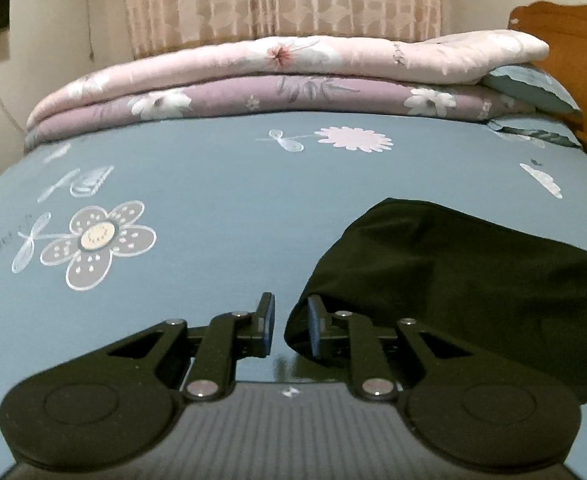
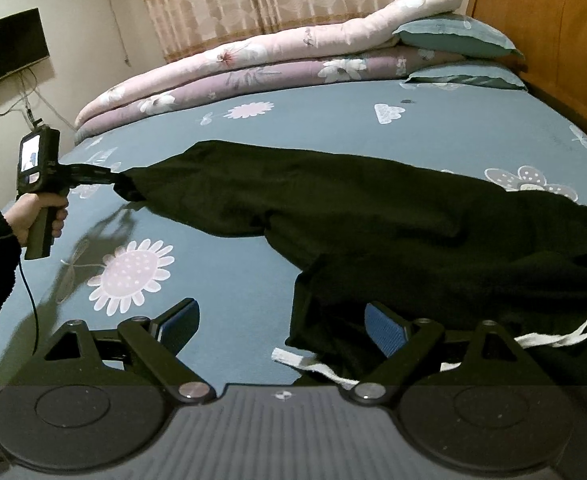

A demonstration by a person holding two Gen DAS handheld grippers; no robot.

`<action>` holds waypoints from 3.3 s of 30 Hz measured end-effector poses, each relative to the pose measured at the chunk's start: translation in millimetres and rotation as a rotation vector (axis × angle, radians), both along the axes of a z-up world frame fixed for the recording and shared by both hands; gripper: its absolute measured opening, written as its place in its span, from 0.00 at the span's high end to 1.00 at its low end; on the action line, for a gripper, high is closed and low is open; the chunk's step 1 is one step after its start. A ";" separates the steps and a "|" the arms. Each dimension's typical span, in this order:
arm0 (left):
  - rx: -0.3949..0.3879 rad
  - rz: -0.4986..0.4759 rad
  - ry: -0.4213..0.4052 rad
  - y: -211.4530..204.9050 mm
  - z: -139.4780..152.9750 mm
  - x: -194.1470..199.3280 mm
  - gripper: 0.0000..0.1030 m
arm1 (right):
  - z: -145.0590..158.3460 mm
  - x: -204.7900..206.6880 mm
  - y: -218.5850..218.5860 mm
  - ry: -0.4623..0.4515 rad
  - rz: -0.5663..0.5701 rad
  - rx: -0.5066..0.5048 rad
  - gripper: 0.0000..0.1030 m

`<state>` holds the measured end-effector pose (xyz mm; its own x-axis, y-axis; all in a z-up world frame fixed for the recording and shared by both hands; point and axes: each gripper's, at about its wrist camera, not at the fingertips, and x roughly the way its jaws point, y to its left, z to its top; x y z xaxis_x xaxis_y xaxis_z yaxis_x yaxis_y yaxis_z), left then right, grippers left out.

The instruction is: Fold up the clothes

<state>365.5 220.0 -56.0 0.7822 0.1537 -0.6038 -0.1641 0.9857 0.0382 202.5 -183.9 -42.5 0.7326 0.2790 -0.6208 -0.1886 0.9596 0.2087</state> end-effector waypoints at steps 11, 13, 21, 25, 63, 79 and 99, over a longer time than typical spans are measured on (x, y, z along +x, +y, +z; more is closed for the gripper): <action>-0.200 0.059 0.009 44.1 -4.8 -9.6 0.67 | 0.6 3.7 9.4 -0.001 0.029 -0.003 0.10; -0.332 0.040 -0.003 50.4 -9.4 -7.2 0.51 | 1.1 4.6 12.3 -0.004 0.039 -0.002 0.10; -0.506 -0.001 0.016 39.3 -34.6 18.9 0.34 | 2.6 6.9 18.8 -0.016 0.062 -0.015 0.10; -0.409 -0.017 0.022 19.6 -36.6 30.2 0.56 | -1.4 9.0 18.6 -0.004 0.058 -0.025 0.10; -0.139 -0.581 0.054 -145.4 1.0 -35.7 0.70 | -12.7 4.1 9.3 0.002 0.078 0.006 0.10; -0.692 -0.188 -0.016 -51.5 -35.1 14.7 0.72 | -20.0 9.8 9.7 0.027 0.068 0.002 0.10; -0.392 -0.250 -0.022 -123.5 -39.9 43.4 0.57 | -29.6 11.9 7.3 0.049 0.065 -0.001 0.10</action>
<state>408.9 96.5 -96.0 0.7794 -0.2775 -0.5617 0.0837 0.9346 -0.3456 214.4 -176.6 -72.1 0.6814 0.3244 -0.6561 -0.2401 0.9459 0.2184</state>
